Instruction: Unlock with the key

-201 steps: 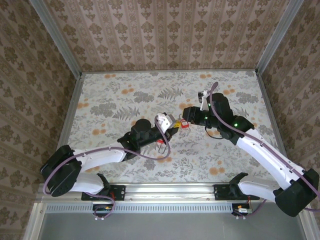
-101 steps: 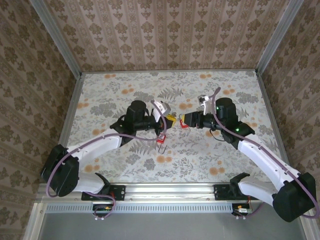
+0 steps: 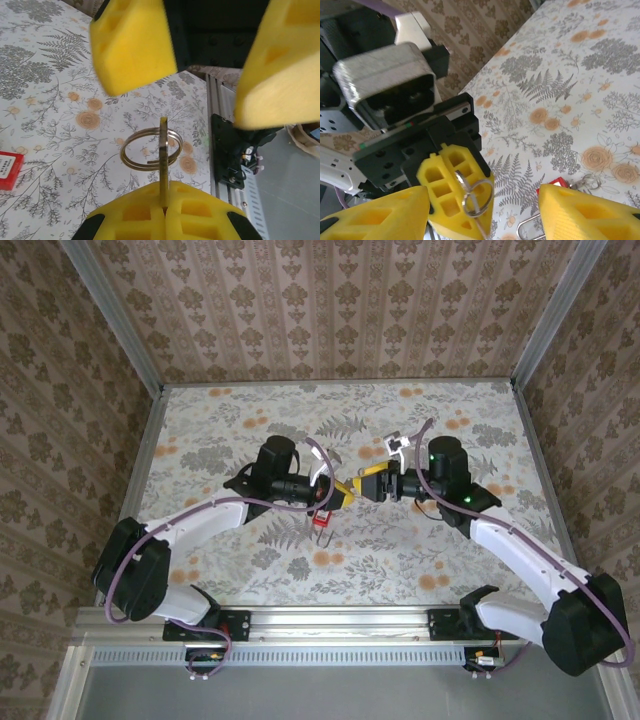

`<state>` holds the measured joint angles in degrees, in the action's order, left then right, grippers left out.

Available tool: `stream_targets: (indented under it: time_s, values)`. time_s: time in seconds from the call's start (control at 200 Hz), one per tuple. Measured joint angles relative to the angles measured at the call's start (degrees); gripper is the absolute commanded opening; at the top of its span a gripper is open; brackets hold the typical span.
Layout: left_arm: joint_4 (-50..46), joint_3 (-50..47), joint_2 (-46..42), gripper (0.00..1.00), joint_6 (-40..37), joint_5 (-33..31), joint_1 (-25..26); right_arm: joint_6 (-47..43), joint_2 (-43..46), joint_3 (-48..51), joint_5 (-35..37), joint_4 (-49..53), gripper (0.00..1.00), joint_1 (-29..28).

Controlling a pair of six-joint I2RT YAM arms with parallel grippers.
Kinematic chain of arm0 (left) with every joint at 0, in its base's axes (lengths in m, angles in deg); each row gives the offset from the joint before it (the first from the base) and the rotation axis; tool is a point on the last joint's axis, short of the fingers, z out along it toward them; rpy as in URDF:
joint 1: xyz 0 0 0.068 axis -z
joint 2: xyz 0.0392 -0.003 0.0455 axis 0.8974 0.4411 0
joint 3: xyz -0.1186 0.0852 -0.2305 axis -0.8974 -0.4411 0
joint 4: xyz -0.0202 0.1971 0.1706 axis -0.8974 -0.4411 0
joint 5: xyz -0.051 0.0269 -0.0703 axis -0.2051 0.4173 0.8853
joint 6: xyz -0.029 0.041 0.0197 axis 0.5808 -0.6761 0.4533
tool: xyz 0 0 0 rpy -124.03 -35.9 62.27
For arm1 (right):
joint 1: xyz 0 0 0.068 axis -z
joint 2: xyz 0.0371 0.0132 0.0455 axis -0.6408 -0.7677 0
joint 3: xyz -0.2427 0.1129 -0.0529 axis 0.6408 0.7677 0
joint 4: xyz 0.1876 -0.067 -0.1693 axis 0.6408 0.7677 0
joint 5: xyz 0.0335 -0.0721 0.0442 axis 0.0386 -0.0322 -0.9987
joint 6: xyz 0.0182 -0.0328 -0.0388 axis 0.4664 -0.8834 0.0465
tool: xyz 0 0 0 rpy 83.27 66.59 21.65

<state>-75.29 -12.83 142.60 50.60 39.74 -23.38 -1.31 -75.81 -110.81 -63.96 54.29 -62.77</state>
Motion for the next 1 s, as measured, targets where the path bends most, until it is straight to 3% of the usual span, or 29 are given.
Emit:
stream_targets:
  time_s: [0.21, 0.465, 0.81, 0.95, 1.0]
  values:
    - [1.0, 0.0, 1.0, 0.00, 1.2, 1.9, 0.0, -1.4, -2.3, -0.1, -0.7, 0.0, 0.55, -1.9]
    - [1.1, 0.0, 1.9, 0.00, 2.1, 2.7, 0.0, -1.2, -4.3, -0.8, -0.8, -0.9, 0.28, -3.7]
    - [2.4, 0.0, 2.1, 0.00, 2.5, 4.1, 0.0, -1.2, -3.6, -0.9, 0.7, -1.6, 0.14, -4.4]
    - [3.6, 0.0, 2.1, 0.15, 2.7, 4.4, 0.0, -1.2, -2.6, -0.9, 2.1, -1.4, 0.13, -4.7]
    - [3.7, 0.0, 2.1, 0.25, 3.0, 4.3, 0.0, -1.1, -2.4, -0.9, 2.9, -1.4, 0.12, -4.8]
